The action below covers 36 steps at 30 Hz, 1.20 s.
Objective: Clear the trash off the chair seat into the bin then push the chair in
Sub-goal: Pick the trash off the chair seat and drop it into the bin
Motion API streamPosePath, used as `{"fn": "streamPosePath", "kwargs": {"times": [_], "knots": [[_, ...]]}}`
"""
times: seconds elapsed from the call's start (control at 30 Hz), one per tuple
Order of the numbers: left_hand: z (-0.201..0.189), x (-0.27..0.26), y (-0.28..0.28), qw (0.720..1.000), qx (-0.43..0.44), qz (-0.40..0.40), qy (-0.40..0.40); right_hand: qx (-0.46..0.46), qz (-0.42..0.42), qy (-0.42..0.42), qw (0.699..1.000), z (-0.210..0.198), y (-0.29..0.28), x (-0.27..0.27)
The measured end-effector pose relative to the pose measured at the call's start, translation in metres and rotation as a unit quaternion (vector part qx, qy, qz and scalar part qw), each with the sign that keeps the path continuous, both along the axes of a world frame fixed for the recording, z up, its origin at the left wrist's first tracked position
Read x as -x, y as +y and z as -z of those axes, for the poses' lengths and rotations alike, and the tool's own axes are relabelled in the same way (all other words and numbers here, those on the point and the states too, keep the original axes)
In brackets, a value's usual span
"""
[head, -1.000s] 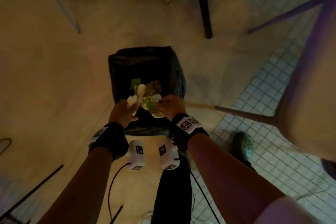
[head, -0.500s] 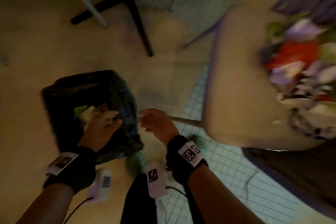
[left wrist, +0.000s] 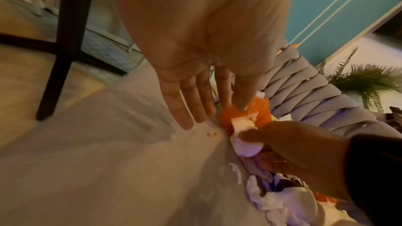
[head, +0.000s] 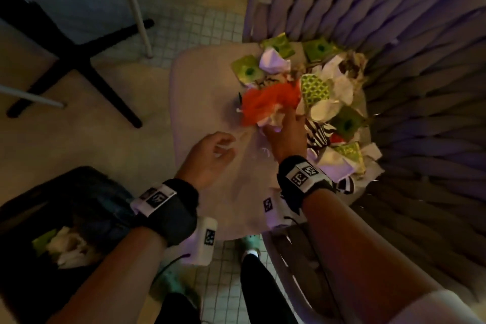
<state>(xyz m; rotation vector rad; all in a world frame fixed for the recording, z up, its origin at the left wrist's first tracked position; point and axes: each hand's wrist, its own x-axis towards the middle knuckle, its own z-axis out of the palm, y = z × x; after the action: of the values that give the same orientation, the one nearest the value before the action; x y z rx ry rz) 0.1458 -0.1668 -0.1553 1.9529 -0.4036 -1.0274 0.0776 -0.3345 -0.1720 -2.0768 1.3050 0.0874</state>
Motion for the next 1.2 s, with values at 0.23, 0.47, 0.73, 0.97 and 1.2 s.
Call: {"fn": "streamPosePath", "kwargs": {"times": [0.23,0.47,0.73,0.97,1.2], "knots": [[-0.008,0.017,-0.043,0.98,-0.003,-0.099,0.174,-0.099,0.073,-0.074,0.99,-0.016,-0.005,0.027],[-0.009,0.021,-0.058,0.94,0.049,-0.162,0.295,-0.316,-0.112,-0.056,0.94,-0.062,-0.008,0.035],[-0.002,0.009,-0.023,0.961,0.014,-0.158,0.227,-0.095,-0.135,0.025,0.986,-0.037,-0.04,-0.019],[-0.017,0.006,-0.014,0.943,0.06,-0.229,0.234,-0.167,-0.21,-0.018,0.963,-0.064,-0.031,-0.006],[-0.029,0.01,-0.021,0.962,0.072,-0.116,0.237,-0.271,-0.355,0.04,0.894,-0.078,0.013,0.021]]}}
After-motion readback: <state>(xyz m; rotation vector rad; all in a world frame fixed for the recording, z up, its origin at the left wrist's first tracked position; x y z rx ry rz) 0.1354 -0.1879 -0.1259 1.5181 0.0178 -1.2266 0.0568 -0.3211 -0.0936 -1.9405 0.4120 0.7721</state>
